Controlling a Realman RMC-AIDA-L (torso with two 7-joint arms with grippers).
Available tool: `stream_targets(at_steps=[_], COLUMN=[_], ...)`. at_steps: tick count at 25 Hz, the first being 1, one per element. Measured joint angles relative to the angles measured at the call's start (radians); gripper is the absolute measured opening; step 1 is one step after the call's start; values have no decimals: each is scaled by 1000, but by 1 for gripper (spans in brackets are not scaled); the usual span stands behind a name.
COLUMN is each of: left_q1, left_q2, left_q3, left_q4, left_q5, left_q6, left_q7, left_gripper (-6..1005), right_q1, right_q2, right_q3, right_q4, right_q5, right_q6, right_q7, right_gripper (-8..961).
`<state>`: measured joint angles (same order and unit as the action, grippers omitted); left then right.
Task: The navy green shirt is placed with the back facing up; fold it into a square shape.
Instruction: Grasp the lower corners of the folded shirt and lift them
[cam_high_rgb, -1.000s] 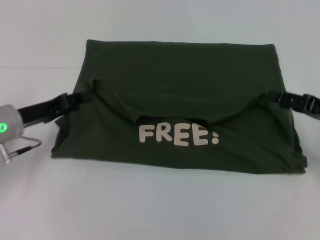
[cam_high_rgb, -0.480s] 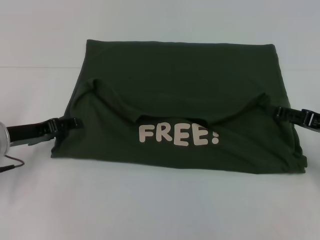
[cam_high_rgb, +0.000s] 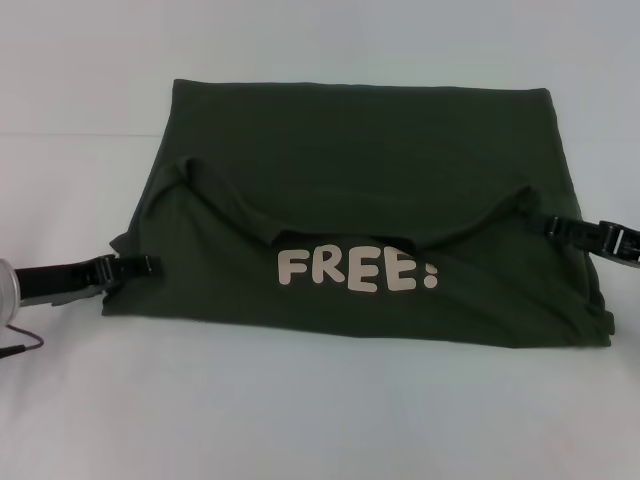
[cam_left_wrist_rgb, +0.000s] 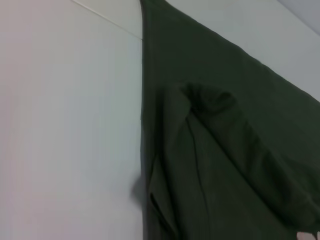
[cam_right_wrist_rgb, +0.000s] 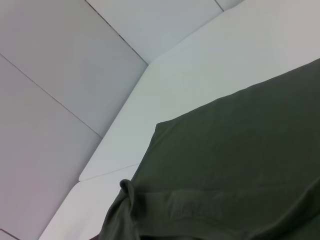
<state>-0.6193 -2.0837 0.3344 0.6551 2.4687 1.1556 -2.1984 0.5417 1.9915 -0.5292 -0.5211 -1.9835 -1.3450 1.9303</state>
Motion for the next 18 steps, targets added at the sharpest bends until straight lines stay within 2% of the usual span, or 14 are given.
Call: stream_targets(at_steps=[12, 18], left_q1=[-1, -3], left_q2=[-2, -3], left_q3=[36, 48], left_q4=[6, 16], left_q5=[24, 43], left_q6=[72, 60], left_q7=[-1, 1], left_gripper=[757, 755], right_q1=[-3, -2], right_q2=[3, 7], right_q3=[-3, -12], right_q4=[3, 3], right_q5=[-1, -1], right_q6=[-2, -3], right_q7=[-1, -1], right_gripper=[744, 742])
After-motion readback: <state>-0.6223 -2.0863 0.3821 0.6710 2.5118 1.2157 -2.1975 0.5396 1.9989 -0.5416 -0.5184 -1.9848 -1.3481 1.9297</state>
